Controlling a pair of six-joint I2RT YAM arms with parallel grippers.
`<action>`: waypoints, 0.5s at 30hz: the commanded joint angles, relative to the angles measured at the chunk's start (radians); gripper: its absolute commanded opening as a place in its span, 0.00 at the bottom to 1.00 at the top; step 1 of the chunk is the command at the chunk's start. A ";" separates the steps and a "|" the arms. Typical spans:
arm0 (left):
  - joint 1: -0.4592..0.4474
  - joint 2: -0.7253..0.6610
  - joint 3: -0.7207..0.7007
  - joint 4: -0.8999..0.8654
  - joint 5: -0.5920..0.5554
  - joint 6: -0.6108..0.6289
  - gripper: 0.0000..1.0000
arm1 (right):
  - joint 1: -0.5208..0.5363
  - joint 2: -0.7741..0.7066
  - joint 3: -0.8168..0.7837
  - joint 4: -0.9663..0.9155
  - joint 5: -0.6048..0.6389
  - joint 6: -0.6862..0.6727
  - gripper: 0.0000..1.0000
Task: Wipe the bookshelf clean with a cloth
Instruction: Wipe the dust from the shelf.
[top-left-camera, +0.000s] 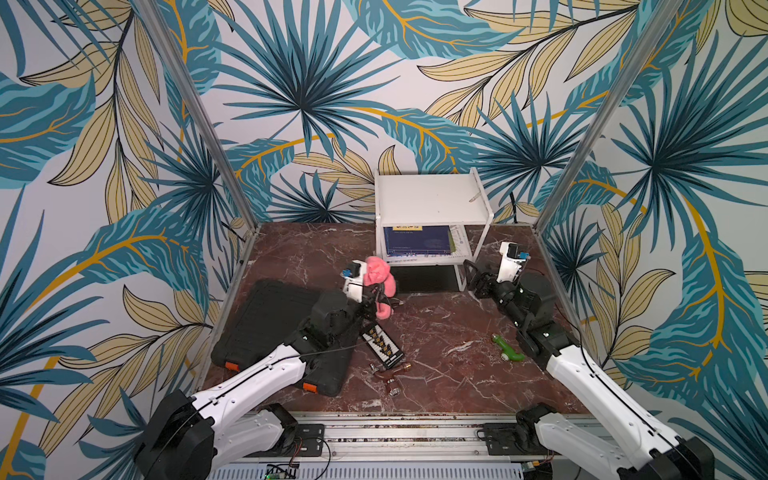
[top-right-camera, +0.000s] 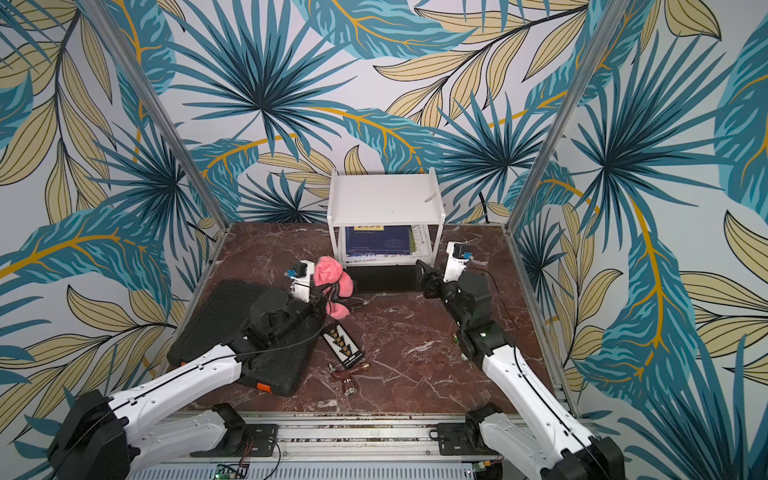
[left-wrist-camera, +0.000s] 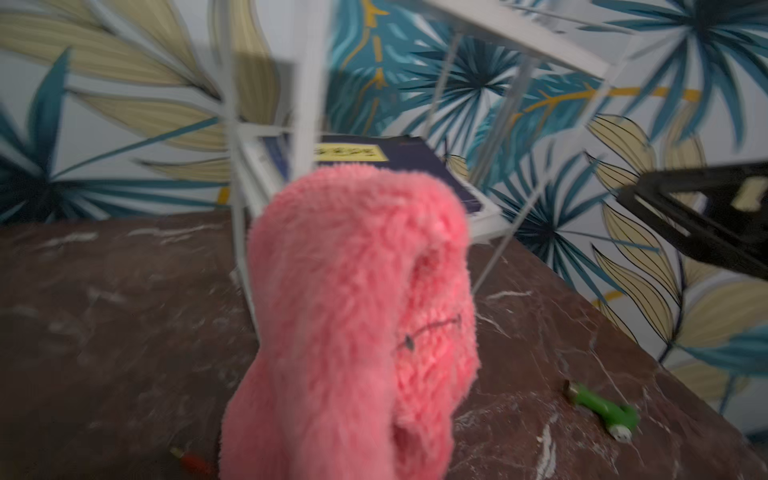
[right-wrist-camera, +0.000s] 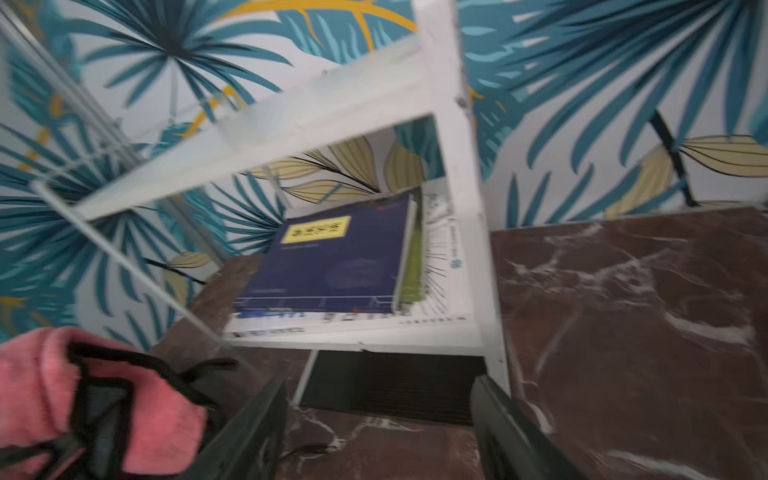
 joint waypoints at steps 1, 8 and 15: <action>0.161 0.031 -0.004 0.014 0.189 -0.204 0.00 | -0.011 0.098 0.081 -0.026 0.179 -0.067 0.75; 0.203 0.267 0.289 -0.047 0.498 -0.209 0.00 | -0.049 0.286 0.290 0.059 0.185 -0.112 0.74; 0.213 0.527 0.208 0.087 0.387 -0.400 0.00 | -0.050 0.338 0.258 0.110 0.130 -0.106 0.69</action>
